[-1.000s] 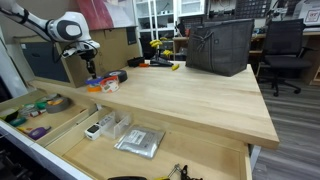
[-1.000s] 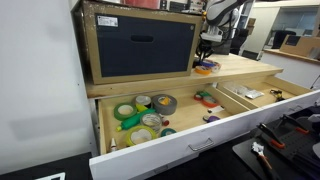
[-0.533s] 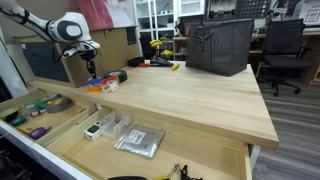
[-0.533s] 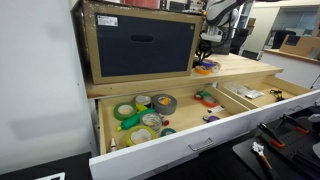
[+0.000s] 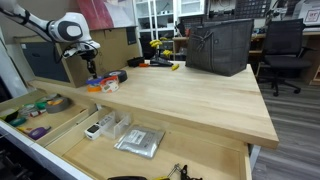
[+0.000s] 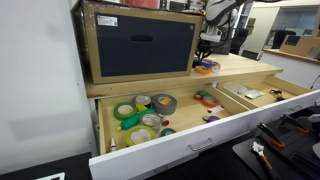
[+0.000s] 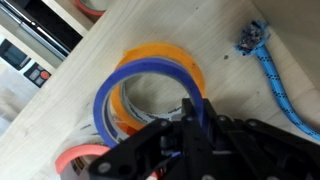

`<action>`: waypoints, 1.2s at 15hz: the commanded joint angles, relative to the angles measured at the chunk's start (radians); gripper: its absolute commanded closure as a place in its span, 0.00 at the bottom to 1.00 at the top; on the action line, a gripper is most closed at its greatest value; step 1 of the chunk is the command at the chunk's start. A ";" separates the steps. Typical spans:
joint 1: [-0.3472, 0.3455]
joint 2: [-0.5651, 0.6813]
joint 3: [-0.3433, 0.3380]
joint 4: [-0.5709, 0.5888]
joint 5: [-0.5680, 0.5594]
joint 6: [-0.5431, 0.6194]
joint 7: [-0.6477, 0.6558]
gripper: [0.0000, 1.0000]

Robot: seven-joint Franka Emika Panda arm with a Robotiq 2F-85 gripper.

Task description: Take the white tape and blue tape out of the drawer

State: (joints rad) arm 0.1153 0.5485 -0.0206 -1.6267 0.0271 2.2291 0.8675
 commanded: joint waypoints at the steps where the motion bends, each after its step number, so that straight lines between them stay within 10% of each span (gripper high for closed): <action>1: 0.030 0.033 0.012 0.055 0.019 -0.002 -0.001 0.97; 18: 0.035 0.022 0.046 0.041 -0.097 -0.099 -0.701 0.97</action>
State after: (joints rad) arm 0.1364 0.5471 0.0078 -1.6225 -0.0347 2.1607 0.2404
